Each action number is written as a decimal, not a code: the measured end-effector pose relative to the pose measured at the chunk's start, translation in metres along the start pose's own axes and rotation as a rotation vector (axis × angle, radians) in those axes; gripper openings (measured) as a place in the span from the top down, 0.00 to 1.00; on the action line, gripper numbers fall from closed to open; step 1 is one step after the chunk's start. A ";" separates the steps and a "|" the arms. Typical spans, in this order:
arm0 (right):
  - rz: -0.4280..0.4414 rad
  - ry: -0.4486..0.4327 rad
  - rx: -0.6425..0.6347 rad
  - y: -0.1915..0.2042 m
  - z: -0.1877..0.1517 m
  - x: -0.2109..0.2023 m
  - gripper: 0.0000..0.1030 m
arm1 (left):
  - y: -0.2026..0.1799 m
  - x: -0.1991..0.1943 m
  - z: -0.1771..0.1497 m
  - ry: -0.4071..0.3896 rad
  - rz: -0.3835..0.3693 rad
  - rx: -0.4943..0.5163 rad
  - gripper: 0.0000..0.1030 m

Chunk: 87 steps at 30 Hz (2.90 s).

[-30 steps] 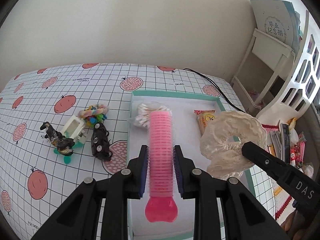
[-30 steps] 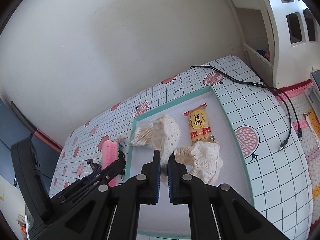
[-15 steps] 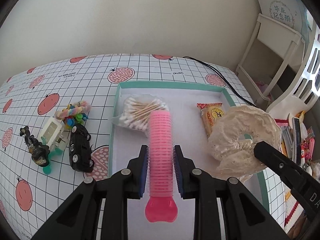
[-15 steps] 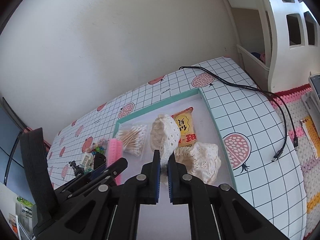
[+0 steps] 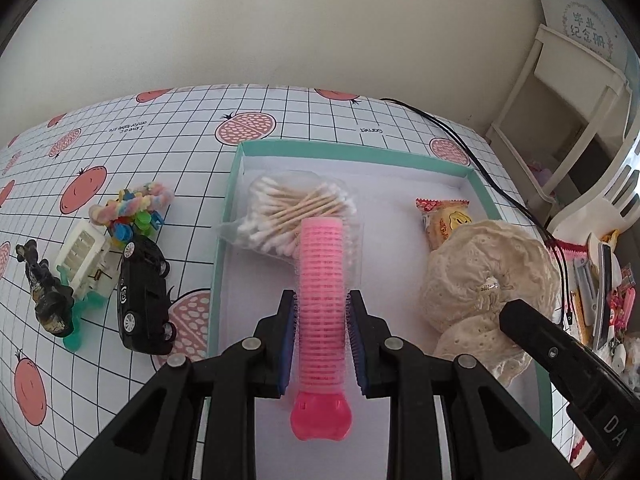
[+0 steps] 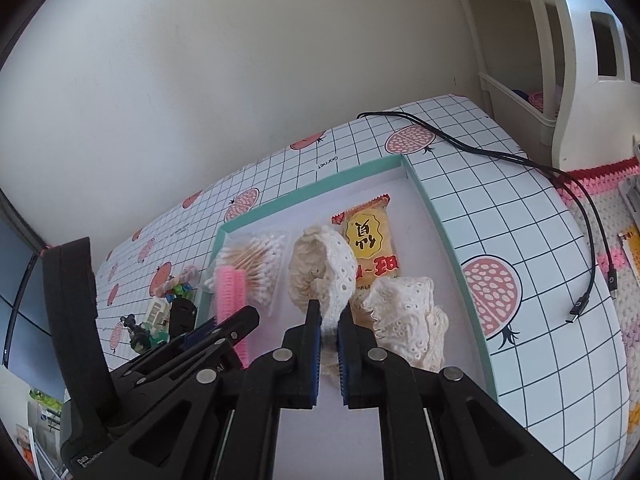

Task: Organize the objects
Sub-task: 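Carry the pink curler with the left tool while the right tool carries the lace fabric to the tray, then open both tools to drop the curler and lace fabric in the tray, then move the left tool to the black figurine while the right tool approaches the black toy car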

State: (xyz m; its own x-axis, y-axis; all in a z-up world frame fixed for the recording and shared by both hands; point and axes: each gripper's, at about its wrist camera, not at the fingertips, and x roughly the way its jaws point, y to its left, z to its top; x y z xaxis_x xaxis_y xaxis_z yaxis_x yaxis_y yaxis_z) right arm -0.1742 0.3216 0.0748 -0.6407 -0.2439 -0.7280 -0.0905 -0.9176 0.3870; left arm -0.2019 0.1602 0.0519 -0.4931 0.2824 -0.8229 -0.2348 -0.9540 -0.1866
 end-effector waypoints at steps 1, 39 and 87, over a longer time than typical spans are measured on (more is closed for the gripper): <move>-0.002 0.001 -0.003 0.001 0.000 0.000 0.90 | 0.000 0.000 0.000 0.001 -0.001 0.000 0.75; -0.034 -0.033 -0.043 0.014 0.004 -0.020 0.44 | 0.039 -0.050 0.016 -0.042 0.071 -0.087 0.47; -0.028 -0.055 -0.071 0.092 0.034 -0.019 0.00 | 0.146 -0.101 0.038 -0.127 0.095 -0.270 0.08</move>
State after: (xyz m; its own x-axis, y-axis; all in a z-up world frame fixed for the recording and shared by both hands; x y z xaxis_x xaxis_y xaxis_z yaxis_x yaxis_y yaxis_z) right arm -0.1964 0.2522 0.1436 -0.6798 -0.2021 -0.7050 -0.0561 -0.9441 0.3248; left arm -0.2184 -0.0036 0.1278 -0.6069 0.1848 -0.7730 0.0398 -0.9643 -0.2618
